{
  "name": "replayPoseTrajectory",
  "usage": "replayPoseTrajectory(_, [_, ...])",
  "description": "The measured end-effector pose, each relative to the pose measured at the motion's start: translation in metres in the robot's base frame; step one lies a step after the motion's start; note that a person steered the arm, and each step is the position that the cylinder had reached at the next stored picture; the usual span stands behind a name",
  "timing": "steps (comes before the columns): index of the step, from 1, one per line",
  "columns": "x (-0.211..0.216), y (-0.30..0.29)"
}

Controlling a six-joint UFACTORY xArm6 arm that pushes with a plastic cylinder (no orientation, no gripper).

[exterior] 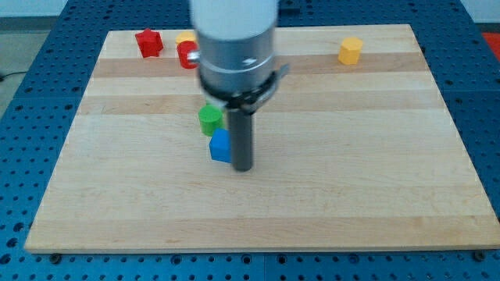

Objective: Separate yellow heart and red circle

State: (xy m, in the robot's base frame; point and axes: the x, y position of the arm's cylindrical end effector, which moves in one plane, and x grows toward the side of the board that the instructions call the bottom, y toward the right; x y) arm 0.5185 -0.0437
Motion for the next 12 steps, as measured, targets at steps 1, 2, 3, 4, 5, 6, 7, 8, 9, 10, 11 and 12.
replayPoseTrajectory(1, [0.023,-0.068])
replayPoseTrajectory(2, [-0.011,-0.145])
replayPoseTrajectory(3, [-0.077,-0.178])
replayPoseTrajectory(4, [-0.144,-0.184])
replayPoseTrajectory(5, [-0.205,-0.182])
replayPoseTrajectory(6, [-0.23,-0.153])
replayPoseTrajectory(7, [-0.263,-0.15])
replayPoseTrajectory(8, [-0.269,-0.134])
replayPoseTrajectory(9, [-0.269,-0.098])
replayPoseTrajectory(10, [-0.263,-0.078])
replayPoseTrajectory(11, [-0.251,-0.078])
replayPoseTrajectory(12, [-0.241,-0.078])
